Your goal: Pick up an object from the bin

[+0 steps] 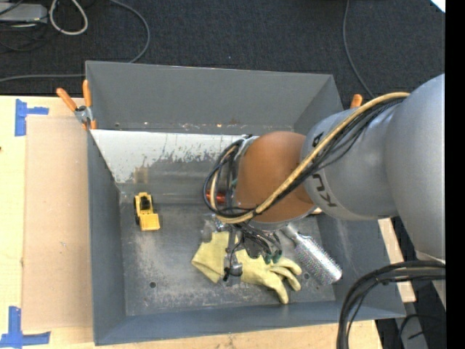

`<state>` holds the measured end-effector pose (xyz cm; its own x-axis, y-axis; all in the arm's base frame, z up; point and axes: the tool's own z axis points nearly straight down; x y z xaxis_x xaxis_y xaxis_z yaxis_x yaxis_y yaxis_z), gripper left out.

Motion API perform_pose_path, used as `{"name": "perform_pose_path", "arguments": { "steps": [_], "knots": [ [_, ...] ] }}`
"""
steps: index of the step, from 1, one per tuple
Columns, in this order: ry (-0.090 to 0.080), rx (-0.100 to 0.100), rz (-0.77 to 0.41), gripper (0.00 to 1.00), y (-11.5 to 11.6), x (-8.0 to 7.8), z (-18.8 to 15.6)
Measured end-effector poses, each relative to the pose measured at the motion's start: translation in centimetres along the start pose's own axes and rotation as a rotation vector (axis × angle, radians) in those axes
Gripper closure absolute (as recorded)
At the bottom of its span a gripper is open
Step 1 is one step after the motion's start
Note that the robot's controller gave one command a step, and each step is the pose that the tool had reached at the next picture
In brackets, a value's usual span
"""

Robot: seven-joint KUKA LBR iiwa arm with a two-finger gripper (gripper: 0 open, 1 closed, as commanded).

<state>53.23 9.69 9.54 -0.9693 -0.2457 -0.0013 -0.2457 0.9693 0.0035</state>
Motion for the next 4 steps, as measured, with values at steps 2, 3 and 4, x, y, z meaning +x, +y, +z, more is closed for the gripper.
{"name": "perform_pose_path", "arguments": {
  "steps": [2, 3, 4],
  "knots": [
    [0.011, 0.005, 0.13, 0.0, -1.8, 0.9, 1.3],
    [0.006, 0.0, 0.102, 0.0, 1.8, -0.2, 1.4],
    [0.008, 0.0, -0.012, 0.0, 1.7, 0.2, 2.1]
  ]
}}
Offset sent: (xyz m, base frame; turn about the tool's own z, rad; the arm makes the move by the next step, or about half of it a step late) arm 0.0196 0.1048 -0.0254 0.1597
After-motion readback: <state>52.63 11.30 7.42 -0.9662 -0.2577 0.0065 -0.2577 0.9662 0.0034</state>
